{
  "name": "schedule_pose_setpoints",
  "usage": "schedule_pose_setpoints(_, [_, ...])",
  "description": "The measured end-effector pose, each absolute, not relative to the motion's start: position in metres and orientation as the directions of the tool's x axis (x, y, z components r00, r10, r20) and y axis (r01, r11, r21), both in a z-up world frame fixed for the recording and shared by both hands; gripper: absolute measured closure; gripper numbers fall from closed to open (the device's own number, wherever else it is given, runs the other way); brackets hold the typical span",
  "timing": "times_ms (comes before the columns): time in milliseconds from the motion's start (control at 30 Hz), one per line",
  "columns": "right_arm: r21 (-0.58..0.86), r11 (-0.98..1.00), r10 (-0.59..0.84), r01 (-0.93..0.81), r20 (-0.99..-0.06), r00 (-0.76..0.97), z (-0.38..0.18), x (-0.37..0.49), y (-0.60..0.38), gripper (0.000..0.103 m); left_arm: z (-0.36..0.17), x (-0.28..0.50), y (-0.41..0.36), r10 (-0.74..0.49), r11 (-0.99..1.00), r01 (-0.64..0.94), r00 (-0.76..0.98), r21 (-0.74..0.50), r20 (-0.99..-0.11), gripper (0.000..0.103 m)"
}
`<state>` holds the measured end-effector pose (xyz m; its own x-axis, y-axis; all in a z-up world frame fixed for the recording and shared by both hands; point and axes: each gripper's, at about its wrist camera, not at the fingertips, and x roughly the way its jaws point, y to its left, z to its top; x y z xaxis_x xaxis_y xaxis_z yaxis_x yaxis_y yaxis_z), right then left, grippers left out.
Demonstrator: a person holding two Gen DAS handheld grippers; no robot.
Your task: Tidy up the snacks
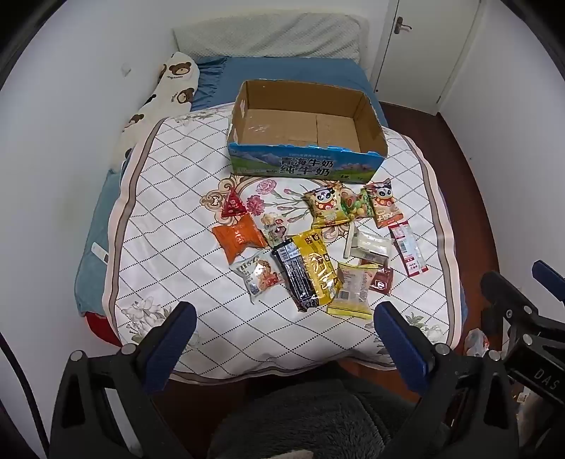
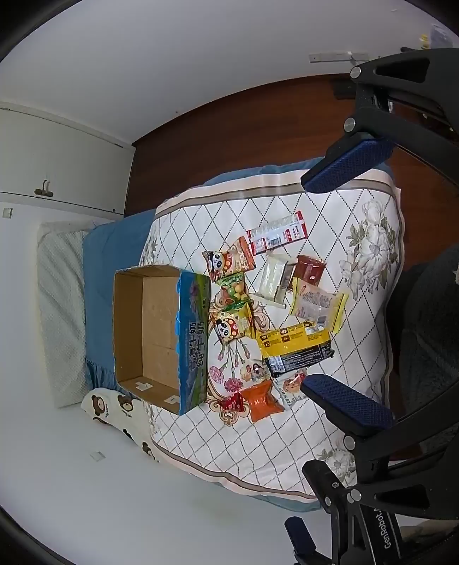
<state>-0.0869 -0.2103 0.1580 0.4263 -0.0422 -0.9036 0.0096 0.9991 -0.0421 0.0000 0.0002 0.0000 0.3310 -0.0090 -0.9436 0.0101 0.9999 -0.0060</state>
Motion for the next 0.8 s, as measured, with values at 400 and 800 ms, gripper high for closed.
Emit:
schedule_pose_setpoints(400, [-0.056,0.998,-0.054,0.009,-0.904,0.425,0.157,-0.085,-0.213,0.000,-0.004,0.001,-0.005,0.003,1.000,0.007,0.324,0.006,-0.946,0.000])
schedule_pose_setpoints(800, [-0.046,0.999,-0.048,0.015,-0.908,0.417,0.152,-0.092,-0.215,0.000,0.000,-0.001,-0.001,-0.009,1.000,0.011,0.329,-0.005,-0.944,0.000])
